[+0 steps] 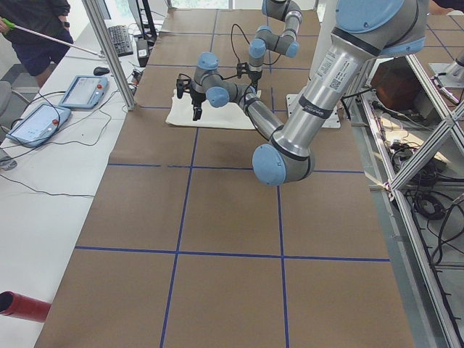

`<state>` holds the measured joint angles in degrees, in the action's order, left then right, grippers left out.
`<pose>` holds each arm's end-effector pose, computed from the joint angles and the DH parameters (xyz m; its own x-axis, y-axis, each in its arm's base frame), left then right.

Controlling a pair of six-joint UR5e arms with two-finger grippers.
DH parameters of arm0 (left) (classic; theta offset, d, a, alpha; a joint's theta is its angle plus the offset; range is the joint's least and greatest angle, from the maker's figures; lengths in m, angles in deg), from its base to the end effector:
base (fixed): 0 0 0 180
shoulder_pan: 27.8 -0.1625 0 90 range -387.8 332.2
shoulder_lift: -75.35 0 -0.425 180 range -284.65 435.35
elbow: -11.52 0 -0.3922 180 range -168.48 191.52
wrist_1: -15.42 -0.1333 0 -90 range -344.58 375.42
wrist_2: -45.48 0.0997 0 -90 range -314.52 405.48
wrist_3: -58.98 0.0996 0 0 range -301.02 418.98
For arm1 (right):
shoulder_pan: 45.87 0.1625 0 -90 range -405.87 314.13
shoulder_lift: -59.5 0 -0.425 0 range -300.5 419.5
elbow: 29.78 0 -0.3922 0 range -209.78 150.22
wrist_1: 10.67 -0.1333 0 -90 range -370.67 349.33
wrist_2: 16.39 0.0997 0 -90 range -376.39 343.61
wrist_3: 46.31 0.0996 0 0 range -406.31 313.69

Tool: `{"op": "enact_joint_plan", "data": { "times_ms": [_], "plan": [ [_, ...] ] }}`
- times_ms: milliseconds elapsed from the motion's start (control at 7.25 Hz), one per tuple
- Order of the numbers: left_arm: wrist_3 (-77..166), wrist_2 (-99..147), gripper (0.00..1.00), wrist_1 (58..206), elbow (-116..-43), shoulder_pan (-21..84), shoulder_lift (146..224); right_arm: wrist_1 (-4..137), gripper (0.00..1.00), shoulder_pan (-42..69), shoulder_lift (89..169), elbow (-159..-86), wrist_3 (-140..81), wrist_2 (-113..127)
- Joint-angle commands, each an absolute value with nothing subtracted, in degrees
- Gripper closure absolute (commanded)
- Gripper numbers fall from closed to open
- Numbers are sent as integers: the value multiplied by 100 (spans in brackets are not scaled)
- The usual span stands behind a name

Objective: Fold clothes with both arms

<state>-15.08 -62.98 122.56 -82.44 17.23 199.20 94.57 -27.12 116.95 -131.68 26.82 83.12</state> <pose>0.4094 -0.5538 0.2477 0.5243 -0.1562 -0.8371 0.3576 0.9325 0.0500 -0.5719 -0.3175 0.2832 0.8608 -0.0101 0.5089 0.0095 0.9999 0.0036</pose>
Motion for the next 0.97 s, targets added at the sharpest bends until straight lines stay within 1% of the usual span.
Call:
{"op": "enact_joint_plan", "data": {
  "times_ms": [0,828],
  "plan": [
    [-1520,-6306,0,12265,-8287,1720,19919,9463,0,-2662,11707,-13112,2541,8415],
    [-1555,-6306,0,12291,-8287,1580,19945,9595,0,-2328,11908,-13147,2250,8574]
  ]
}}
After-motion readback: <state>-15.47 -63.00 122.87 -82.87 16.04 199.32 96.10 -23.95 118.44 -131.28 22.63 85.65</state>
